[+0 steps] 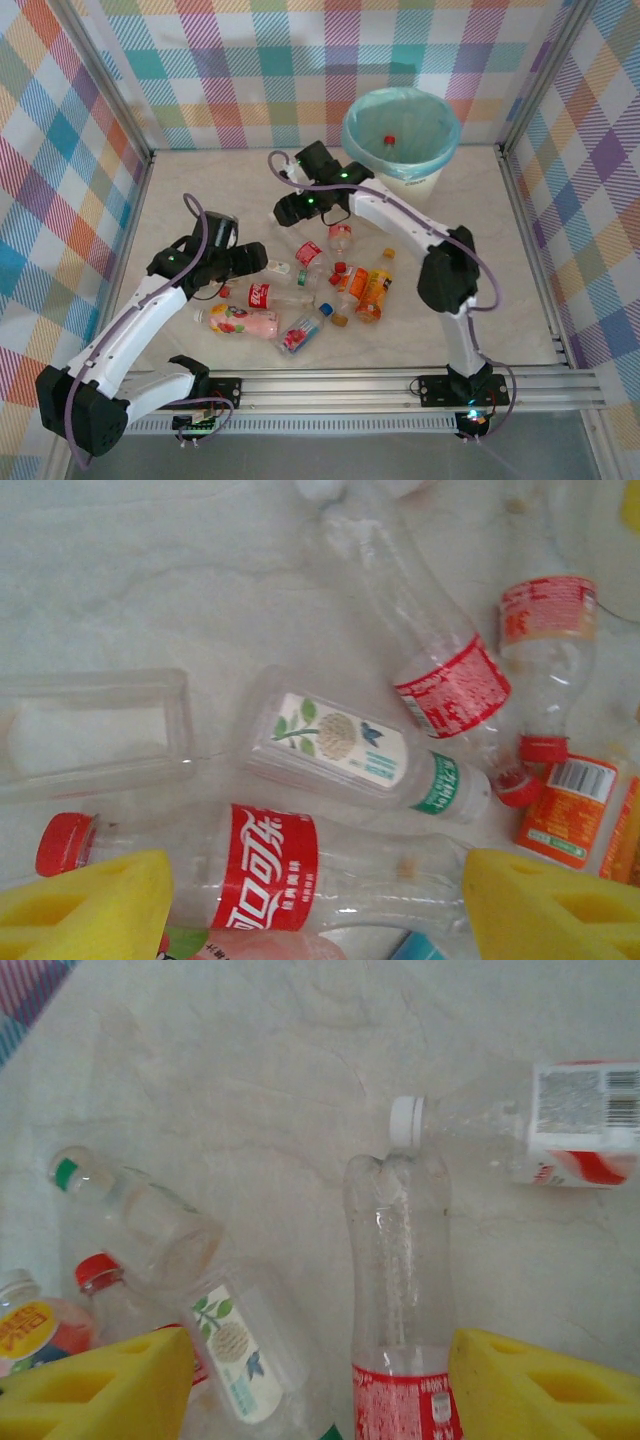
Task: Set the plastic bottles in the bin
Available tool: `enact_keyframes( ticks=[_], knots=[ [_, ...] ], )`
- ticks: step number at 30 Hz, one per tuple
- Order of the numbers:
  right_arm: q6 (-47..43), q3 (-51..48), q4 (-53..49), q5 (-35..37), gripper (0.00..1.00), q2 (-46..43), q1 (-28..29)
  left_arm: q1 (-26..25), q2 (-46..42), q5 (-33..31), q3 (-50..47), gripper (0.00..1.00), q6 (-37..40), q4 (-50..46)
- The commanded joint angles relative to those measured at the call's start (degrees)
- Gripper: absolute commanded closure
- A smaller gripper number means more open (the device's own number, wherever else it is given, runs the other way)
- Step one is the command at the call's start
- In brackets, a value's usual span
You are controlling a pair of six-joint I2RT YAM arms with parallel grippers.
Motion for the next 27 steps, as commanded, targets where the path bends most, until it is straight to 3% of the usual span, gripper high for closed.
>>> enact_keyframes(
  ticks=[1,14,27],
  knots=[
    [-0.83,7.13,-6.02,-1.12,0.29,6.17,0.63,3.09,-1.35,1.52,-0.82,0.24,-1.98,3.14],
    [-0.1,17.26,-9.1,5.15,0.19,21.05,2.9,5.57,-2.67,3.45,-2.62,0.24,-0.3,3.49],
    [-4.02,25.98,-11.25,6.25,0.21,28.22,3.71,5.63,-5.11,3.22,-3.24,0.23,0.78,1.91]
  ],
)
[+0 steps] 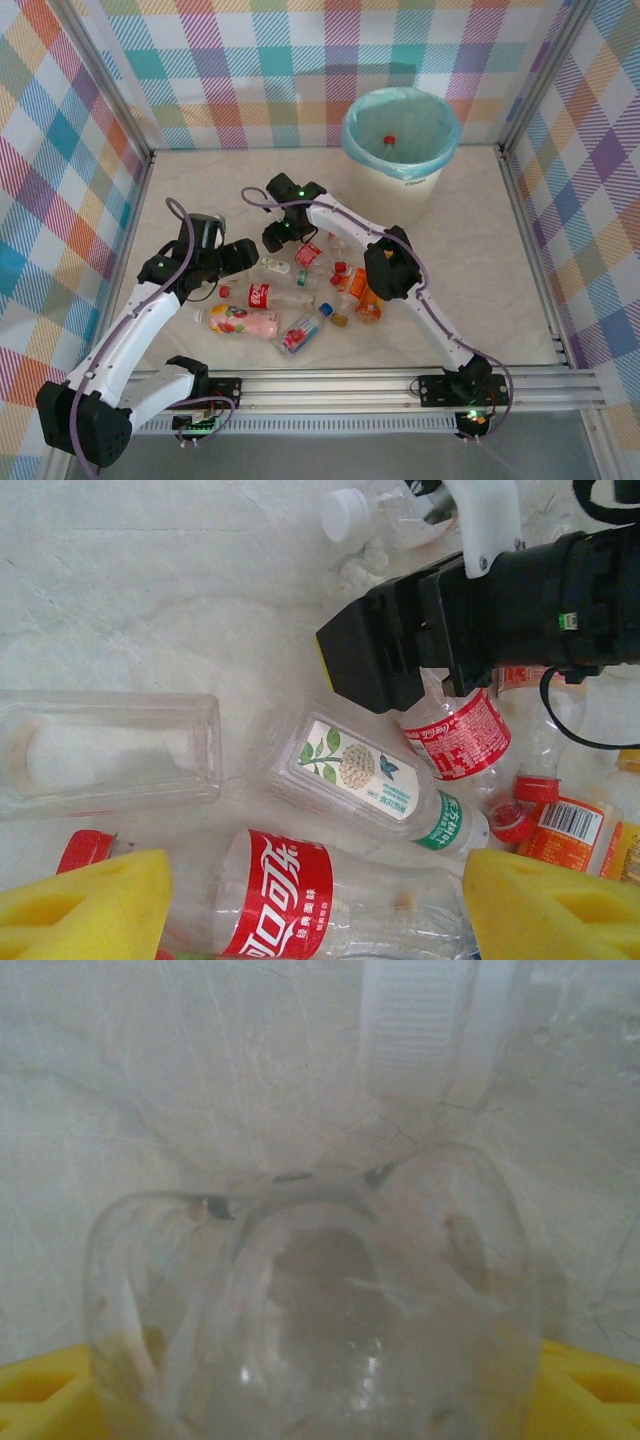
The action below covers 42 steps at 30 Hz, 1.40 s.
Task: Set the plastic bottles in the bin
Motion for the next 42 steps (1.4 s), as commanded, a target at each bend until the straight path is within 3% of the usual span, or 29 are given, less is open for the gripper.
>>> enact_keyframes(
  ticks=[1,5,9,26,34,42],
  knots=[
    [-2.56,3.32,-1.48,0.67,0.23,-0.34,0.62,0.86,-1.99,0.27,-0.47,0.23,0.84,-1.34],
    [-4.71,3.72,-0.92,2.59,0.37,-2.64,0.58,0.86,-3.22,-1.11,-0.42,0.23,1.33,-1.69],
    [-5.79,3.63,-0.87,3.41,0.43,-6.81,0.58,0.87,-3.18,-2.46,1.11,0.23,2.54,-2.16],
    [-8.04,2.84,5.91,-0.32,0.46,-25.5,0.66,0.92,-2.1,-4.05,17.1,0.23,6.67,-4.19],
    [-15.05,3.09,15.28,2.71,0.48,-30.66,-0.15,0.86,6.22,2.77,28.03,0.25,7.67,0.63],
    [-16.13,4.6,18.58,4.86,0.49,-35.47,-5.67,-2.33,19.66,10.58,42.47,0.27,7.02,7.15]
  ],
)
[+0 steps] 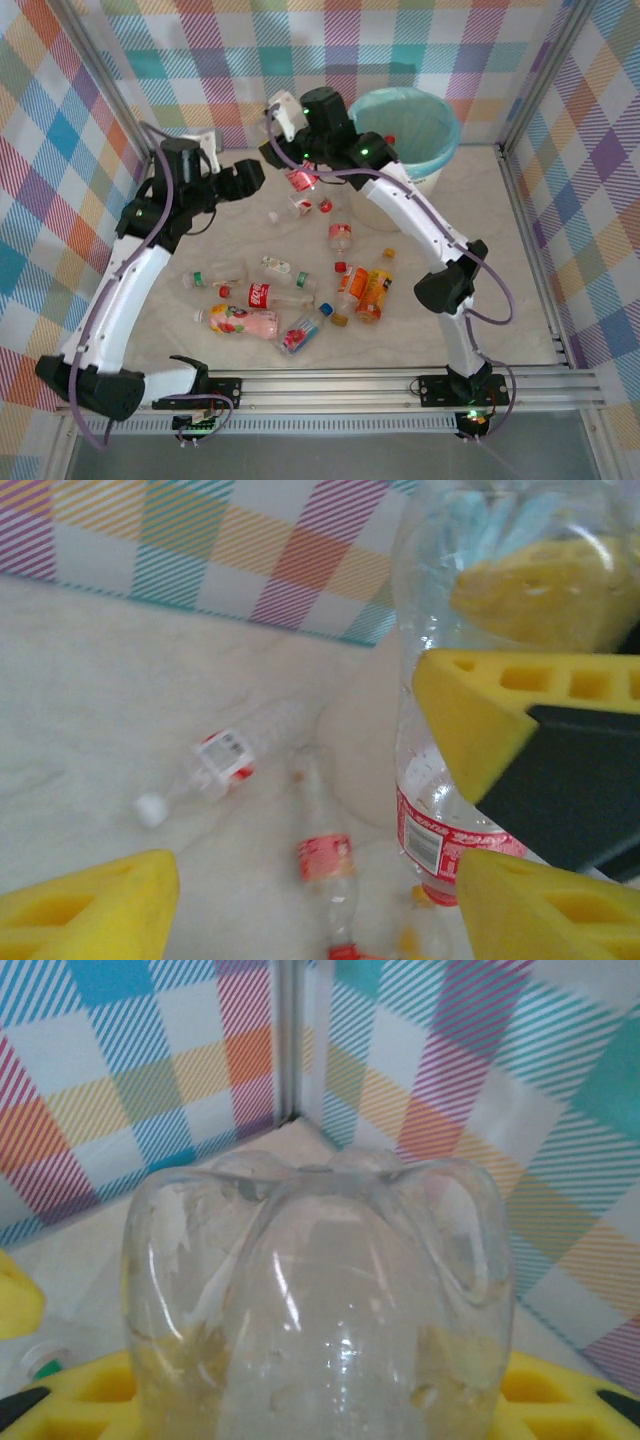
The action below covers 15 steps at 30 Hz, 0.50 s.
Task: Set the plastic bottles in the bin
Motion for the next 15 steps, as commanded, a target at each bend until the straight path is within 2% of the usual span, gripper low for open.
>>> enact_keyframes(
  ticks=[1,5,9,15],
  knots=[
    [-1.64,2.28,4.47,1.79,0.49,-5.27,-3.51,-2.51,4.92,4.79,7.44,0.27,0.92,4.19],
    [-2.09,1.25,5.94,2.69,0.49,-8.21,-7.48,-7.46,12.88,6.8,16.75,0.27,2.63,4.22],
    [-4.11,-4.05,10.41,4.92,0.49,-12.17,-11.24,-11.72,20.74,8.31,26.16,0.27,4.71,3.83],
    [-3.8,-14.23,18.42,6.26,0.5,-17.39,-17.54,-14.22,33.42,11.69,40.95,0.27,4.88,4.39]
  ],
)
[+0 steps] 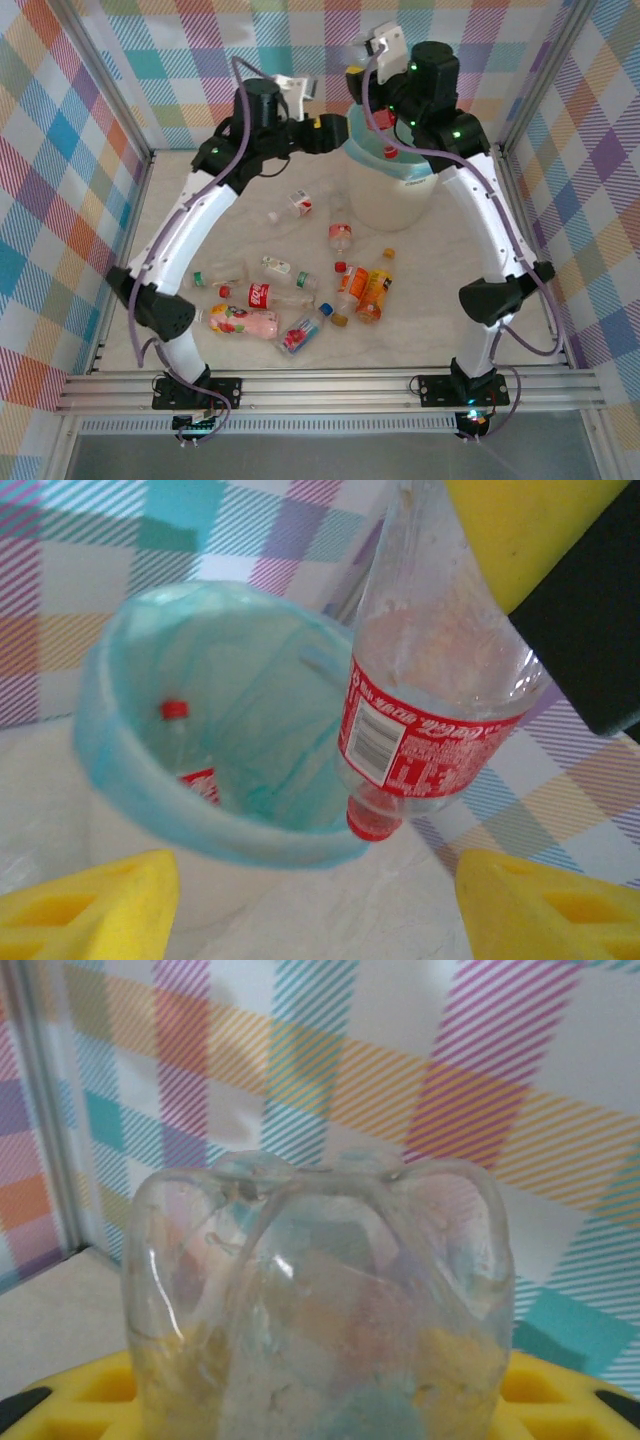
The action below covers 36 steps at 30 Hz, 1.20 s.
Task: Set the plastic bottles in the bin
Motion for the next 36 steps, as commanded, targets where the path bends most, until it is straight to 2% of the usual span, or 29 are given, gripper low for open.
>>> enact_keyframes(
  ticks=[1,7,10,15,21,31,36],
  knots=[
    [-0.68,-6.35,9.0,1.44,0.5,-2.62,-2.93,-0.62,6.12,3.43,8.5,0.27,1.11,0.98],
    [-0.19,-17.95,21.18,2.77,0.5,-3.61,-6.37,-0.71,19.65,6.35,23.87,0.28,-1.93,0.29],
    [0.14,-20.52,24.31,2.01,0.49,-2.07,-6.48,-0.71,23.1,6.48,26.6,0.29,-2.54,-0.58],
    [2.03,-24.75,27.49,1.44,0.48,0.77,-6.5,-0.71,23.42,4.65,24.82,0.31,-0.69,-4.62],
    [4.89,-28.81,29.69,1.79,0.44,2.53,-6.53,-0.7,19.73,1.21,17.73,0.3,1.54,-3.38],
    [6.49,-32.31,29.99,3.07,0.3,3.01,-6.57,-0.62,19.03,0.08,15.45,0.29,1.33,-4.22],
    [6.49,-31.57,28.6,2.08,0.28,1.85,-6.57,-0.62,18.23,-0.47,15.53,0.28,1.16,-3.32]
  ],
)
